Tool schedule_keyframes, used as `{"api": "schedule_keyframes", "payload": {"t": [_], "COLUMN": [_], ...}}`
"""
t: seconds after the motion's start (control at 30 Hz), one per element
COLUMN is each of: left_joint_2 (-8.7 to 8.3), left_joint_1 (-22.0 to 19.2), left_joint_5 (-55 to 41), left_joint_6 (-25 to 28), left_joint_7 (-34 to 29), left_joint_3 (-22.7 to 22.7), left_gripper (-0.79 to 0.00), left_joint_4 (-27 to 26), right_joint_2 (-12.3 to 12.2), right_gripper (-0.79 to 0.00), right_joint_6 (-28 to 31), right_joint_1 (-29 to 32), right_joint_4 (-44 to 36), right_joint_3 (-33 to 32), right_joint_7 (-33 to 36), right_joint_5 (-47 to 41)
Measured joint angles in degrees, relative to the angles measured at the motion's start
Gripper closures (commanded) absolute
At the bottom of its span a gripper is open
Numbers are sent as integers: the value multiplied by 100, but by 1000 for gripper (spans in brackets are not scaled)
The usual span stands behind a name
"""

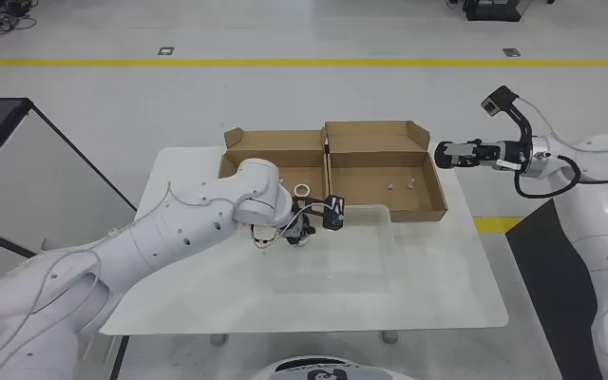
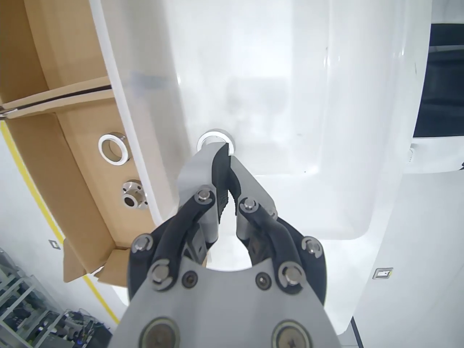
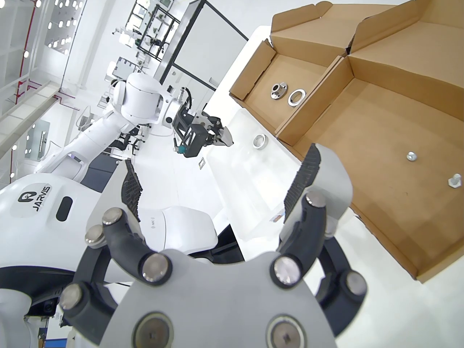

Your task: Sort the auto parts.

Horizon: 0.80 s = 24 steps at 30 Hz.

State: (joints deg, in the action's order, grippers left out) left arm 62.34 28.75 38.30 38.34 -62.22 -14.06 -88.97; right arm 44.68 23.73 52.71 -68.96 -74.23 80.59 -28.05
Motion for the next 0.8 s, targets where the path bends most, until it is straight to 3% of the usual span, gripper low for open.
{"api": "schedule_keyframes", "payload": {"t": [0.37,0.8], "left_joint_2": [657,1141], "left_joint_1": [-95,8], "left_joint_5": [264,370], "left_joint_6": [-445,-350], "left_joint_7": [-451,-723], "left_joint_3": [399,432], "left_gripper": [0,0], "left_joint_4": [843,1585], "right_joint_2": [0,0], "right_gripper": [-785,-785], "right_joint_6": [0,0], "right_joint_1": [0,0], "right_joint_4": [0,0], "right_joint_3": [0,0], "right_joint_7": [0,0], "right_joint_5": [0,0]}}
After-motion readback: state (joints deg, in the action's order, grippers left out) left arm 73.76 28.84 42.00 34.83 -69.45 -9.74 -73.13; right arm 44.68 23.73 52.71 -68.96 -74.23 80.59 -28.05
